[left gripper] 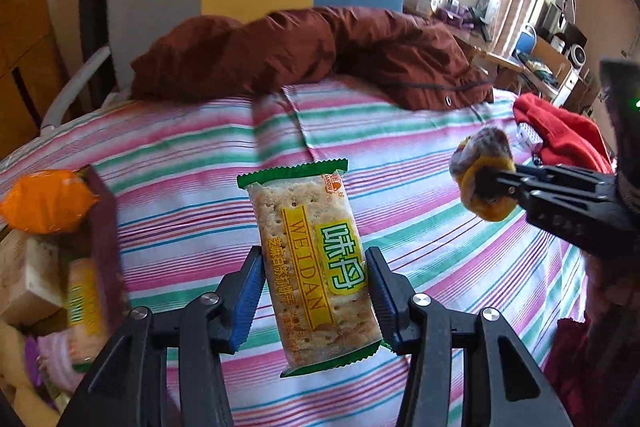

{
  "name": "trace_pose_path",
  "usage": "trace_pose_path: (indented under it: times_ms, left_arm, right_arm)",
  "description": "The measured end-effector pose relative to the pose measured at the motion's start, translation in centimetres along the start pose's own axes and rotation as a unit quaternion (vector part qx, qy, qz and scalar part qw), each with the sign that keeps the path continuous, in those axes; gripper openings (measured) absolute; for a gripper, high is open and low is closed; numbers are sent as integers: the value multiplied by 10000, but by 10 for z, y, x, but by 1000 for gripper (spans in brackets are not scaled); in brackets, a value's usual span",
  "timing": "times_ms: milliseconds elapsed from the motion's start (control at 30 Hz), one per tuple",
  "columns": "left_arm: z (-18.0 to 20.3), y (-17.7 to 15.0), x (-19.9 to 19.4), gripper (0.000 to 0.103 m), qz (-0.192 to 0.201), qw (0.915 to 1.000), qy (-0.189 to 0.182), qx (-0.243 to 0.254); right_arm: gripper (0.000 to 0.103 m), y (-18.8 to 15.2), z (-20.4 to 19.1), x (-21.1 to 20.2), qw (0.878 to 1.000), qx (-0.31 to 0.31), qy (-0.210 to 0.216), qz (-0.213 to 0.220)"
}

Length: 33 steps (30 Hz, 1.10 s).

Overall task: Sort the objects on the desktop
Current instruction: 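Carry the WEIDAN packet with the left tool while the right tool carries the sock bundle to the tray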

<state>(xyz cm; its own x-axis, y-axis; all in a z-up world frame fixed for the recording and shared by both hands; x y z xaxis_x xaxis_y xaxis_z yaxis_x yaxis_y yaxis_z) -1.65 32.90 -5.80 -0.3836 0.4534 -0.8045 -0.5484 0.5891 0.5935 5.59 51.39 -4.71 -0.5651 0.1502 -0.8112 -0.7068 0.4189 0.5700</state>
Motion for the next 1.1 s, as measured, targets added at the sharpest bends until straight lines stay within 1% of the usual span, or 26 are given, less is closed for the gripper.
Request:
trace_pose_path:
  times_ms: [167, 400, 700, 867, 967, 1100]
  left_arm:
    - [-21, -7, -29, 50, 246, 9995, 34, -210]
    - [-42, -16, -66, 51, 566, 9978, 277, -216]
    - [-76, -36, -103, 51, 780, 9946, 595, -340]
    - [-94, -48, -117, 51, 857, 9927, 728, -434]
    - [-105, -57, -124, 51, 888, 9916, 785, -518]
    - [-120, -68, -130, 51, 889, 9902, 855, -649]
  right_arm:
    - [24, -2, -5, 5, 9999, -104, -45, -56]
    - [24, -9, -20, 14, 9990, -374, -114, -225]
    - [24, -12, -35, 14, 9986, -420, -63, -326]
    - [24, -14, -61, 4, 9982, -487, 147, -320]
    - [24, -17, -87, -3, 9972, -589, 356, -289]
    - [24, -21, -130, -15, 9944, -711, 748, -216]
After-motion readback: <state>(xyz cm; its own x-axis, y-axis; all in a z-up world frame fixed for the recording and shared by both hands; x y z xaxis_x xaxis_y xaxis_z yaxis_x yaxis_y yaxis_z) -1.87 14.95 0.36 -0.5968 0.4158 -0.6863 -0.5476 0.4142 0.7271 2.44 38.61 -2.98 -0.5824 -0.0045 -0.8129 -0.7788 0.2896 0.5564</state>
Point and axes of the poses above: each gripper's, at about its wrist camera, not at the fingertips, and x roughly the way its jaws point, z to its right, y to its top, the point moved 2 cm from there along x, roughly the way its jaws point, and after that the axes turned 8 degrees about x, right-handed, at the moved point
